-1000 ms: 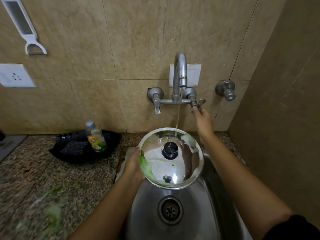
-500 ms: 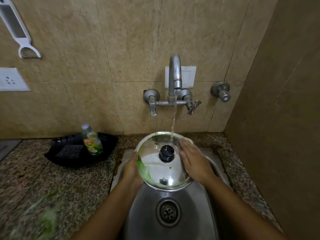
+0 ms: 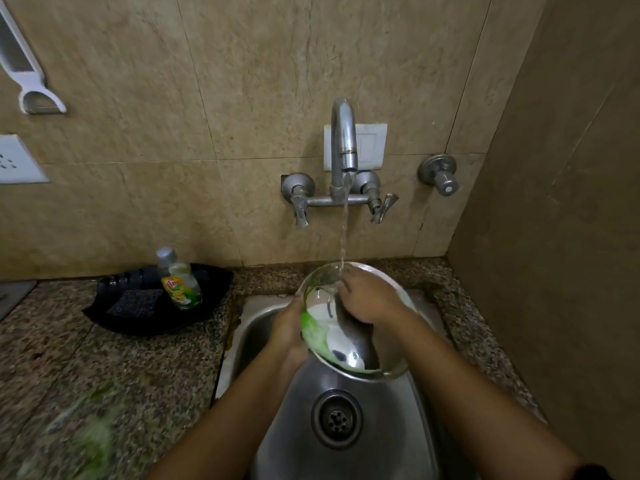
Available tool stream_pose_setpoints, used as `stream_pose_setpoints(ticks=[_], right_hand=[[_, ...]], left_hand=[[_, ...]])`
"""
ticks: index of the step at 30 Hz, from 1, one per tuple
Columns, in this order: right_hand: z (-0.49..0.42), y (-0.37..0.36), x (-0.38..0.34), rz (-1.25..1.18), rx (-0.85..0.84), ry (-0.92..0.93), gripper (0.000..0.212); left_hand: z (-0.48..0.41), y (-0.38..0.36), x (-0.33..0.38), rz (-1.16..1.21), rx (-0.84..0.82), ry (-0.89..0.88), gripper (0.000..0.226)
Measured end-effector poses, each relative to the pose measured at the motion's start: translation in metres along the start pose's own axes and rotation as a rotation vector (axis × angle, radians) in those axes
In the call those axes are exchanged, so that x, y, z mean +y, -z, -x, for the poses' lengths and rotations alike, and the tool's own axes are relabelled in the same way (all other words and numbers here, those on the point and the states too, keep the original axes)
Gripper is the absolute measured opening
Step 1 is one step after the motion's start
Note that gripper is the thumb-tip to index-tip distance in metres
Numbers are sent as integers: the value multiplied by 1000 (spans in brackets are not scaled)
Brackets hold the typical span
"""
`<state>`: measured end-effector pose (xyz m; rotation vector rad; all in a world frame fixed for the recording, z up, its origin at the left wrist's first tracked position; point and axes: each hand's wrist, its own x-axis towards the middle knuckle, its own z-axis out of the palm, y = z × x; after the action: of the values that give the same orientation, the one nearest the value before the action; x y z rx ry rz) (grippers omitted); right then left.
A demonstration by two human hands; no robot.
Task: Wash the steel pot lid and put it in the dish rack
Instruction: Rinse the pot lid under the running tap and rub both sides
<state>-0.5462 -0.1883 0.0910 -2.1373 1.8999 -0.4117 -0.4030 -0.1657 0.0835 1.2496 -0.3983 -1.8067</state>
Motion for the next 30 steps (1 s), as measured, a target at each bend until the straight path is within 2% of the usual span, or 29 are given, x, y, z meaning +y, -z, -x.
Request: stream_pose_setpoints(ticks=[2,4,7,10,14,17,20,22,25,26,30], right_hand=[[10,-17,-23,260,43,76,51],[32,-33,-33,248,92,208,54],[62,-39,-5,214,88,410,54],[77,-42,18,170,77,349,57],[56,-48,-7,147,115,216,59],[54,-47,-15,207,68,387,54],[81,-45,15,205,9,529,53],[97,-40,48,136,61,429,56],[89,-30,79,23,184,89,56],[78,-25,78,15,208,33,54],[47,-17,56,11,237,24,52]], left_hand=[[0,-12,1,18,-44,28,46],[-4,-17,2,64,-88,57,49],[-14,-11,9,43,-77,58,55],[-21,-5,9,42,-73,57,61],[-22,-7,-1,45,-33,9,61],[-27,-8,1,-47,35,3,63],[-27,-2,7,-90,64,29,66],[-32,8,7,-74,120,-12,62],[-35,18,3,-84,190,-50,51],[-35,18,1,-86,181,-57,51],[-32,13,-3,-65,137,-58,55]])
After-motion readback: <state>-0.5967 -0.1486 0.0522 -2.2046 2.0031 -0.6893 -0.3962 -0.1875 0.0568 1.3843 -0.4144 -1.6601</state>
